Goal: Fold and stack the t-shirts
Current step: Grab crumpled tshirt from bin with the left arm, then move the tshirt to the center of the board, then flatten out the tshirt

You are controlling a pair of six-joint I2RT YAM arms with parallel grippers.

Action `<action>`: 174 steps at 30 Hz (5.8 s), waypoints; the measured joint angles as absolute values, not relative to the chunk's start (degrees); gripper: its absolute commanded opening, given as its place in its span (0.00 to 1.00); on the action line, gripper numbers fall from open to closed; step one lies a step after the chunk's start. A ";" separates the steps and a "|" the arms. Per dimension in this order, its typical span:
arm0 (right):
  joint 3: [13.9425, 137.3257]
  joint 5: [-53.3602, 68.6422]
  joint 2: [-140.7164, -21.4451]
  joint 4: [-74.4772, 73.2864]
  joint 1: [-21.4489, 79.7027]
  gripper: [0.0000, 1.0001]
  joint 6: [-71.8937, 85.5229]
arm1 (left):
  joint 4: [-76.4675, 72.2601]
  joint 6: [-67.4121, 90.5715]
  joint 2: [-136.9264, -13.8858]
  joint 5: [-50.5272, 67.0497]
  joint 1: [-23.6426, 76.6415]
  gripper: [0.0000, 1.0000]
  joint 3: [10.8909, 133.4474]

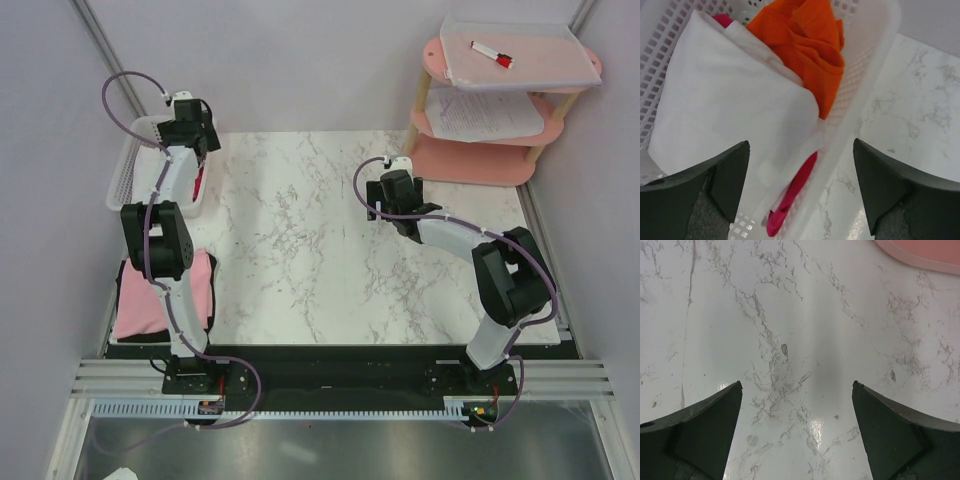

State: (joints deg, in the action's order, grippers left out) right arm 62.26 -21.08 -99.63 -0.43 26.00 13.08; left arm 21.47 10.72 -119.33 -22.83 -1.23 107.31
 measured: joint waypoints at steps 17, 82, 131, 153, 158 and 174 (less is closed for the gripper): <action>62.28 -18.61 -101.86 -0.43 25.85 0.98 13.78 | 26.04 14.37 -123.42 -15.92 -7.57 0.87 107.31; 62.92 -16.34 -100.66 -2.42 19.59 0.98 16.97 | 18.94 28.53 -110.45 25.06 15.57 0.02 89.91; 62.67 -14.85 -102.39 -2.61 18.59 0.98 18.26 | 26.98 5.32 -119.37 -36.25 46.96 0.56 93.69; 62.17 -13.76 -102.39 -2.59 17.04 0.98 19.68 | 28.99 -0.49 -108.03 -46.50 47.00 0.06 99.07; 61.39 -13.08 -102.37 -2.61 16.29 0.98 20.03 | 28.62 -4.23 -105.86 -46.37 46.96 0.02 105.30; 60.99 -10.70 -102.17 -2.57 15.88 0.98 20.64 | 32.64 9.93 -93.10 -13.65 41.36 0.55 83.96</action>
